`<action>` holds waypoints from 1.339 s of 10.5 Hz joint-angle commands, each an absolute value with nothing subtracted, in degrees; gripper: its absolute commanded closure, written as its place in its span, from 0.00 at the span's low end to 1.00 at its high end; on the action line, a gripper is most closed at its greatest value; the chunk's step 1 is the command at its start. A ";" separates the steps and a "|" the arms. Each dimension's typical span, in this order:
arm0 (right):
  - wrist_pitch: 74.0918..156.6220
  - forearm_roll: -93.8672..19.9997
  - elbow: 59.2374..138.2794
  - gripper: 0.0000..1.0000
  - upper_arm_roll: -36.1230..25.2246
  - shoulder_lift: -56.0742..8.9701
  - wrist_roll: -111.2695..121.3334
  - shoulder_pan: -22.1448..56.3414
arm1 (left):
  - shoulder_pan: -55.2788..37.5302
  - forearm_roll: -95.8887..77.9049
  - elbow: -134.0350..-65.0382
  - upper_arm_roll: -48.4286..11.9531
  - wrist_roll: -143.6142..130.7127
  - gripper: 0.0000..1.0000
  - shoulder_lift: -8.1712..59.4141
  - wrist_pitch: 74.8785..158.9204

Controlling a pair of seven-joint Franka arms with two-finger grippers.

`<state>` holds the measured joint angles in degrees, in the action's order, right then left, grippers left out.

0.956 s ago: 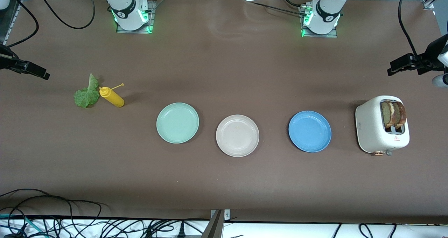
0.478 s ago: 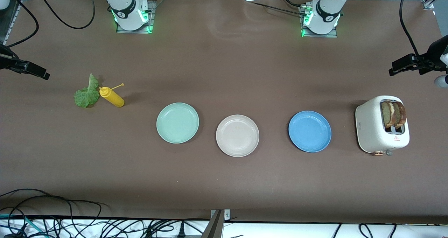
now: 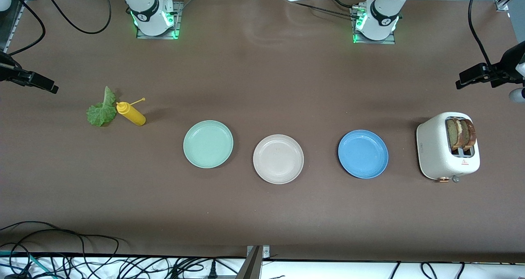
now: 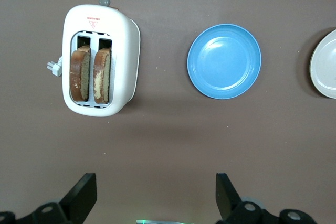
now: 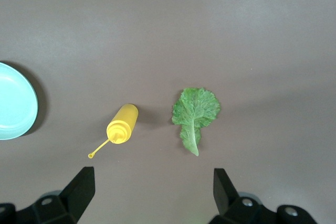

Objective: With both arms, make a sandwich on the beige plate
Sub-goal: 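Reach the left gripper down to the toast slice in the toaster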

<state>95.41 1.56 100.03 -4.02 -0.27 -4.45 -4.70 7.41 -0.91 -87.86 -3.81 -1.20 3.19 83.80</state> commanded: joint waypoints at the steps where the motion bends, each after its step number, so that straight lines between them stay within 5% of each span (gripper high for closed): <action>1: 94.48 0.62 98.79 0.00 -4.13 -0.70 -4.48 -4.75 | 7.91 -1.14 -86.04 -4.04 -0.97 0.00 3.96 82.44; 9: 94.48 0.62 98.88 0.00 -4.13 -0.70 -3.96 -4.75 | 8.00 -0.97 -85.96 -3.96 -0.88 0.00 4.57 82.79; 14: 94.39 0.79 98.79 0.00 -4.04 -0.70 -3.87 -4.75 | 8.17 4.66 -85.61 -4.04 -0.79 0.00 11.41 82.88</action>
<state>95.40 1.55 100.01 -4.00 -0.31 -4.38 -4.69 7.83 2.85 -87.88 -3.71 -1.20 8.05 83.81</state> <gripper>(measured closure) 0.000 0.000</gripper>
